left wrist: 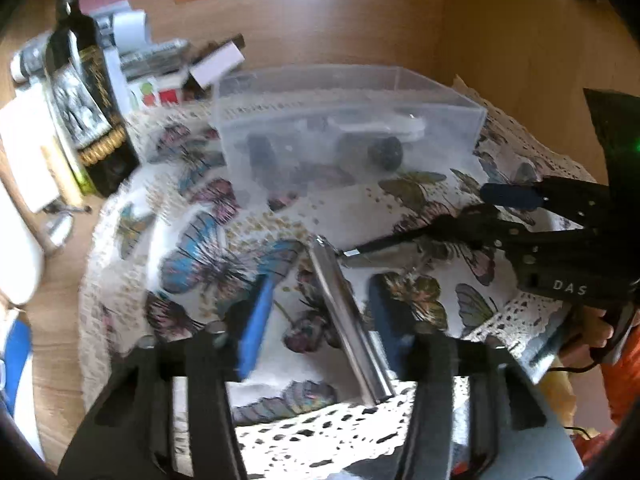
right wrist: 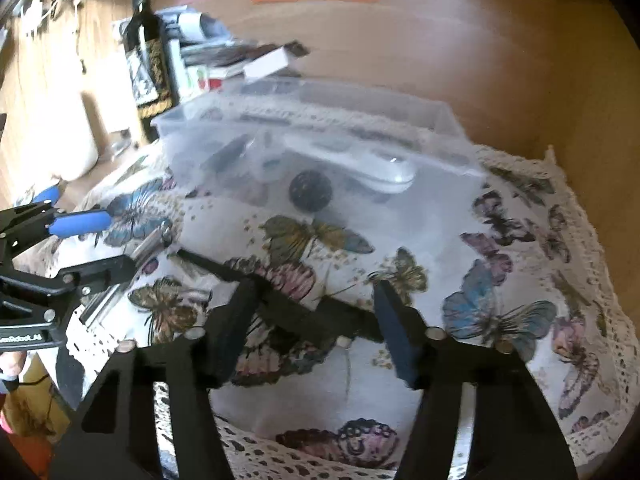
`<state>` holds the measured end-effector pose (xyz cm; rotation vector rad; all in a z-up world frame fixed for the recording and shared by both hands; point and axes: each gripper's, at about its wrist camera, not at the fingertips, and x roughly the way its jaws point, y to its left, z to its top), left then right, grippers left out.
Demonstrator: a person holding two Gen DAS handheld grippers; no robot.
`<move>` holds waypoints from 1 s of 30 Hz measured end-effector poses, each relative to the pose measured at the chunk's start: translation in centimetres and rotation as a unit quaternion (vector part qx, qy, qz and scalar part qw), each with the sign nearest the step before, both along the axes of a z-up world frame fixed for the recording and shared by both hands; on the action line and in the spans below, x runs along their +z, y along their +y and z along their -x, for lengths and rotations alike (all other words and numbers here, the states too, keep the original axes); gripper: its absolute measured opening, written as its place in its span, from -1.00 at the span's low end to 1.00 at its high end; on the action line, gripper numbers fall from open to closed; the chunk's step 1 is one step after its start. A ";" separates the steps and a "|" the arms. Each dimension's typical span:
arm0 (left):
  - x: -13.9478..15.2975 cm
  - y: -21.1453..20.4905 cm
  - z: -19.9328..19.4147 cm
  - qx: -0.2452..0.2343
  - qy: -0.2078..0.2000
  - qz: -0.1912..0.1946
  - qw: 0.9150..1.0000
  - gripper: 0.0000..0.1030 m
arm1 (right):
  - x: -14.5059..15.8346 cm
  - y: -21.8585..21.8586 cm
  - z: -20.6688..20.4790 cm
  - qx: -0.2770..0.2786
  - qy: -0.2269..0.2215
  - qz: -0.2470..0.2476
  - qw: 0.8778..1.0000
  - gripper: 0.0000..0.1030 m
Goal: Organize rigid objects
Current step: 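Grasp the metal rod with the left tool while the right tool grasps the black stick, then drop the rod into the clear box with the left tool while the right tool drops the stick in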
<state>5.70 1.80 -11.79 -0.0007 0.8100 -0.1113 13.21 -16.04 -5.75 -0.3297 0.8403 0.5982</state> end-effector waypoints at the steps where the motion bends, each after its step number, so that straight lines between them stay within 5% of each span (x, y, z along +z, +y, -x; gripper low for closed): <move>1: -0.3 0.0 -0.1 -0.003 0.006 0.007 1.000 -0.35 | -0.1 0.0 0.1 0.004 0.002 -0.001 1.000 -0.08; 9: -0.8 -0.3 -0.1 -0.001 -0.001 0.006 1.000 -0.70 | -0.4 -0.3 0.9 0.020 0.009 0.012 1.000 -0.33; 30: 5.0 2.3 0.3 0.033 -0.083 0.013 0.996 -0.71 | 4.7 -1.8 1.1 -0.020 -0.071 -0.051 0.996 -0.40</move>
